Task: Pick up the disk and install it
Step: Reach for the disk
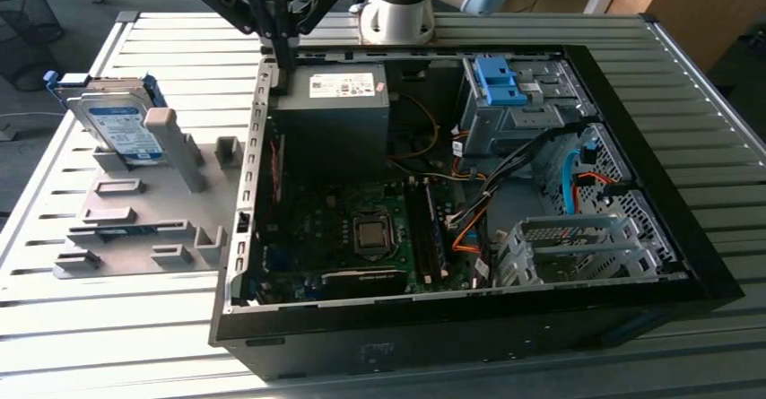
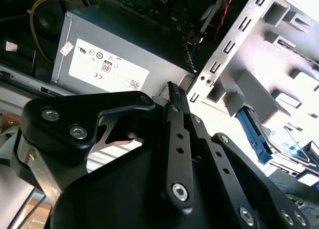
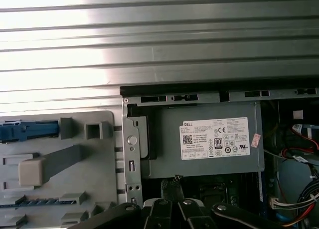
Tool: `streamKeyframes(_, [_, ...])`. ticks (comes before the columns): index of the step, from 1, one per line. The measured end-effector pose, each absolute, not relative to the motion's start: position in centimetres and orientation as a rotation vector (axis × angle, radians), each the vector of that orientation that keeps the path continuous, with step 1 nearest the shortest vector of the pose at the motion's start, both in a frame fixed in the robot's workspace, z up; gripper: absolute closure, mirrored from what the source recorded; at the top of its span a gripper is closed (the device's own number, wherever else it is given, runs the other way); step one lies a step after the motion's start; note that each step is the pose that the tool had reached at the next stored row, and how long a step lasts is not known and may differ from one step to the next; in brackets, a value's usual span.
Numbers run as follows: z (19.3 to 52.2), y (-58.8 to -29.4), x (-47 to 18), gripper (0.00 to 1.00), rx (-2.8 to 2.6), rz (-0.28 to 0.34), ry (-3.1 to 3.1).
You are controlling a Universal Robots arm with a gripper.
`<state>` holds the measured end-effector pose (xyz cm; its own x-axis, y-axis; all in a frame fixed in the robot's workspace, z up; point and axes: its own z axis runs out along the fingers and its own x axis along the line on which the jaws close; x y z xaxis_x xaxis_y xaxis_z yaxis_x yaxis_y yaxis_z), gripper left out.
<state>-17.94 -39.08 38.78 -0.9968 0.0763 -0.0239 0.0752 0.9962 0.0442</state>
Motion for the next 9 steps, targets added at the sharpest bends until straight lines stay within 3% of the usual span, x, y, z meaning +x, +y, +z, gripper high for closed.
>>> streamKeyframes(9, [38.7,-38.5,-19.2,0.89,0.119,0.067,3.113])
